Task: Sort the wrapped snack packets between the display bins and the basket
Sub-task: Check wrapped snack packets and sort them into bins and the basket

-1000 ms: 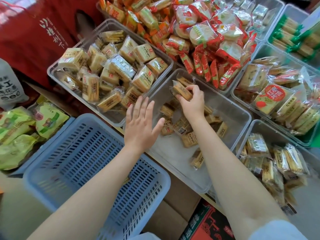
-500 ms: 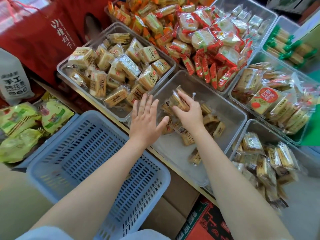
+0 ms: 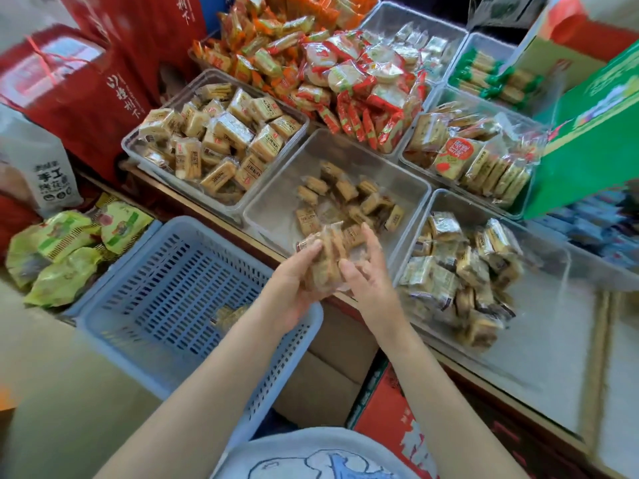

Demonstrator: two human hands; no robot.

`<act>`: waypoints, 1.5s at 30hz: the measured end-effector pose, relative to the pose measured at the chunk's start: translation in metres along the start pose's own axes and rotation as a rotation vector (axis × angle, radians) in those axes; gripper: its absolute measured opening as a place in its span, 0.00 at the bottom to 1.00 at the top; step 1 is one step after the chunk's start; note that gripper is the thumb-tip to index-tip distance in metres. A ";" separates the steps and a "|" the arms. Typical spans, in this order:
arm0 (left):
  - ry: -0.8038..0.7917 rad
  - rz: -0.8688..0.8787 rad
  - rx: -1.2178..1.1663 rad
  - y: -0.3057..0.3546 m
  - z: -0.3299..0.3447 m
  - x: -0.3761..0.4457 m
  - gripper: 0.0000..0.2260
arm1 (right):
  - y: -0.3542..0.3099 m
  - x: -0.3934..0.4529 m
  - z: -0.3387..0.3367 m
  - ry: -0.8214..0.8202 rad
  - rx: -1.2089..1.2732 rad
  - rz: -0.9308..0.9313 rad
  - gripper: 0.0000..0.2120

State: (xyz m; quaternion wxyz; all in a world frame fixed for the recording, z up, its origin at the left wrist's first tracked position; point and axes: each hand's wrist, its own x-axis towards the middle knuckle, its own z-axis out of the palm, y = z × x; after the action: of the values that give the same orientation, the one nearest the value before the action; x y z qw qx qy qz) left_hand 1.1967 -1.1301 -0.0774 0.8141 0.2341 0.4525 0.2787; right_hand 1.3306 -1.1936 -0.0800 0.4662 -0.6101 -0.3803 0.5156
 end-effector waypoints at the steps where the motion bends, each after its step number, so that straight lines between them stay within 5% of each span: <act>1: 0.012 -0.024 -0.049 -0.005 -0.003 -0.008 0.23 | 0.000 -0.010 -0.004 0.003 0.006 0.014 0.29; 7: 0.105 -0.083 -0.163 -0.026 -0.015 -0.041 0.18 | -0.001 -0.046 -0.015 0.027 -0.137 -0.035 0.05; 19: 0.328 -0.005 0.205 -0.047 -0.096 -0.063 0.13 | 0.008 -0.049 0.031 -0.070 -0.077 0.057 0.02; 30: 0.602 -0.180 -0.057 -0.106 -0.232 -0.044 0.14 | 0.137 0.014 0.142 -0.074 -0.509 0.284 0.04; 35: 0.624 -0.213 -0.118 -0.115 -0.257 -0.034 0.16 | 0.182 0.031 0.178 0.076 -0.657 0.247 0.04; 45: 0.503 -0.180 -0.080 -0.100 -0.259 -0.050 0.16 | 0.176 0.027 0.184 -0.045 -0.571 0.363 0.06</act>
State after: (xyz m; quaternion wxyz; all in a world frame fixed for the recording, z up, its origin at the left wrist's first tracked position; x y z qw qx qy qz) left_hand 0.9745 -1.2037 -0.2347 0.7061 0.0841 0.6481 0.2724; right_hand 1.1513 -1.1843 -0.2625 0.1686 -0.7623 -0.4047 0.4761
